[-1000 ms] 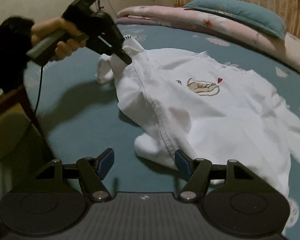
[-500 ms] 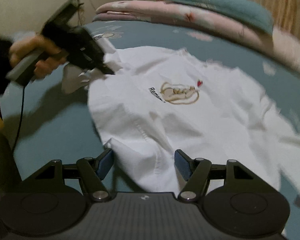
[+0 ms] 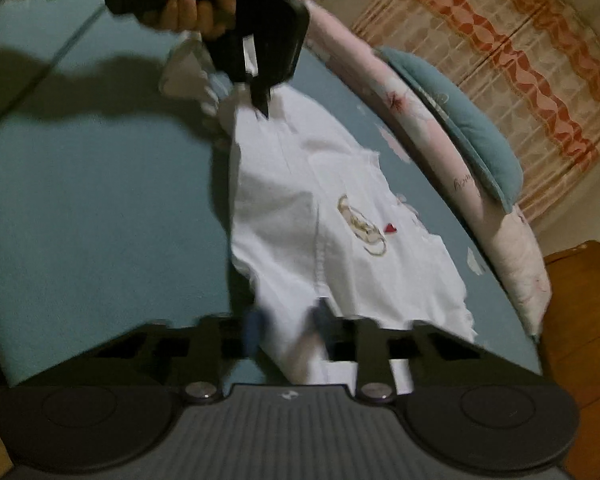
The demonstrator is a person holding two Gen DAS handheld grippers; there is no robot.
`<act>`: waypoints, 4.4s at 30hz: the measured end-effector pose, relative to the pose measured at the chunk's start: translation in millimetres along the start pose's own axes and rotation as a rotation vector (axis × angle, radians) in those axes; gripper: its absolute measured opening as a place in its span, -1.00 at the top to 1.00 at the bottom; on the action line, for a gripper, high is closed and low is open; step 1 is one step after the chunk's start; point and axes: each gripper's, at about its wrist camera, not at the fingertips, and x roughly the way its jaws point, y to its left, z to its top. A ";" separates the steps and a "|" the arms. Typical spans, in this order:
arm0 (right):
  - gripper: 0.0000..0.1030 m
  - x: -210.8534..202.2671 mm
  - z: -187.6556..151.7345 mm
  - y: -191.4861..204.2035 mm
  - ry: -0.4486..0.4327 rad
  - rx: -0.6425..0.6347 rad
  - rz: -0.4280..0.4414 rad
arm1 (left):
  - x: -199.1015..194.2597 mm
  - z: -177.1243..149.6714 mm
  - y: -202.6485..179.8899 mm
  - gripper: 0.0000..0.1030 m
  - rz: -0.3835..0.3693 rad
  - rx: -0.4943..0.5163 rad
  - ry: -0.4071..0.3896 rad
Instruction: Fold clothes
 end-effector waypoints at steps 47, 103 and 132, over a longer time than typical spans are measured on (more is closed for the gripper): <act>0.46 -82.3 -14.8 -112.8 0.090 0.128 0.630 | -149.5 -127.3 -28.7 0.24 0.222 0.335 0.190; 0.15 -28.6 -147.3 -168.1 0.269 1.095 0.427 | -45.1 -138.5 -206.8 0.70 -0.046 0.687 -0.055; 0.90 52.3 -100.9 -150.6 -0.023 1.272 0.618 | -10.8 -112.7 -145.2 0.28 -0.044 0.514 -0.041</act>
